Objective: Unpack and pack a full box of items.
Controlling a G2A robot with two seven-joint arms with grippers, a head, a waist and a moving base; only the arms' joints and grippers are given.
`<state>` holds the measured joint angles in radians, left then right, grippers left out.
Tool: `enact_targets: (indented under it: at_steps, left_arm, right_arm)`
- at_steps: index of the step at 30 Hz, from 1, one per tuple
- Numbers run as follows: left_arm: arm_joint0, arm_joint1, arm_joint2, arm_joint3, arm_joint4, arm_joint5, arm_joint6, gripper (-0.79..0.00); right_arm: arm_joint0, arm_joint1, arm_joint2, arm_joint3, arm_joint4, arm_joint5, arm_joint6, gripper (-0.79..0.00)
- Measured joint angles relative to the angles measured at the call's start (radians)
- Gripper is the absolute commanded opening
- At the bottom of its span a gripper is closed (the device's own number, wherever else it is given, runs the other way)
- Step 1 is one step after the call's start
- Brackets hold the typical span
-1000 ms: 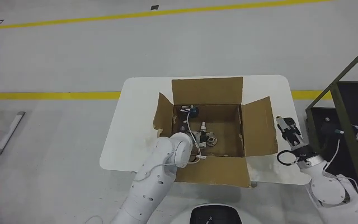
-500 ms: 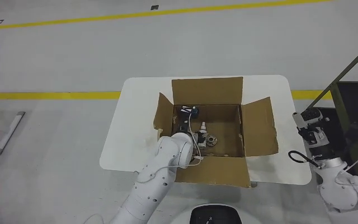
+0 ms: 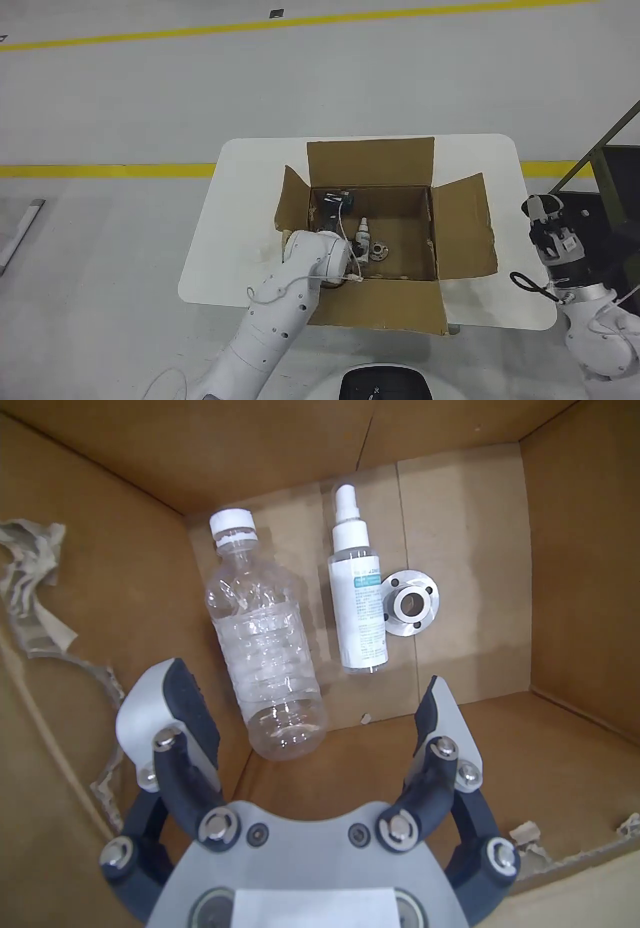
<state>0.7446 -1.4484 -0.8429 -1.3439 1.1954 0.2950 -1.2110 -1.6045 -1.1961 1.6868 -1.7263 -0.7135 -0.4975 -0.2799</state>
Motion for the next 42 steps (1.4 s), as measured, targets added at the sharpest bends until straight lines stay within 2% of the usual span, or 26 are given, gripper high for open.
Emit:
enact_targets:
  at_steps: [12,19,25,26,28,29,31,36,38,42]
  left_arm:
    - [-0.087,-0.053,0.076,0.181,0.003,0.009,0.031,0.000]
    - [-0.135,-0.082,0.086,0.292,-0.005,0.059,0.038,0.000]
    - [-0.156,-0.103,0.110,0.340,0.020,0.060,0.048,0.000]
    - [-0.158,-0.106,0.111,0.348,0.024,0.064,0.048,-0.012]
    - [-0.162,-0.112,0.112,0.365,0.026,0.074,0.047,-0.092]
    - [-0.164,-0.114,0.112,0.371,0.028,0.076,0.048,-0.092]
    - [-0.167,-0.119,0.114,0.387,0.036,0.079,0.049,-0.142]
    - [-0.170,-0.130,0.116,0.413,0.042,0.078,0.055,-0.055]
    - [-0.171,-0.136,0.118,0.421,0.043,0.073,0.056,-0.074]
    - [-0.173,-0.145,0.120,0.441,0.052,0.074,0.059,-0.055]
  right_arm:
    - [-0.006,-0.003,0.018,0.007,0.011,0.003,0.005,-0.742]
    - [0.000,-0.005,0.022,0.008,0.013,-0.001,0.008,-0.739]
    - [0.008,-0.006,0.023,0.014,0.011,-0.008,0.010,-0.730]
    - [0.009,-0.006,0.022,0.015,0.011,-0.008,0.010,-0.733]
    - [0.010,-0.007,0.021,0.018,0.011,-0.008,0.010,-0.723]
    - [0.011,-0.007,0.021,0.020,0.011,-0.009,0.010,-0.723]
    - [0.011,-0.008,0.022,0.024,0.011,-0.009,0.010,-0.717]
    - [0.009,-0.009,0.029,0.029,0.015,-0.013,0.011,-0.723]
    - [0.007,-0.009,0.032,0.029,0.014,-0.013,0.011,-0.723]
    - [0.004,-0.010,0.036,0.027,0.015,-0.012,0.013,-0.727]
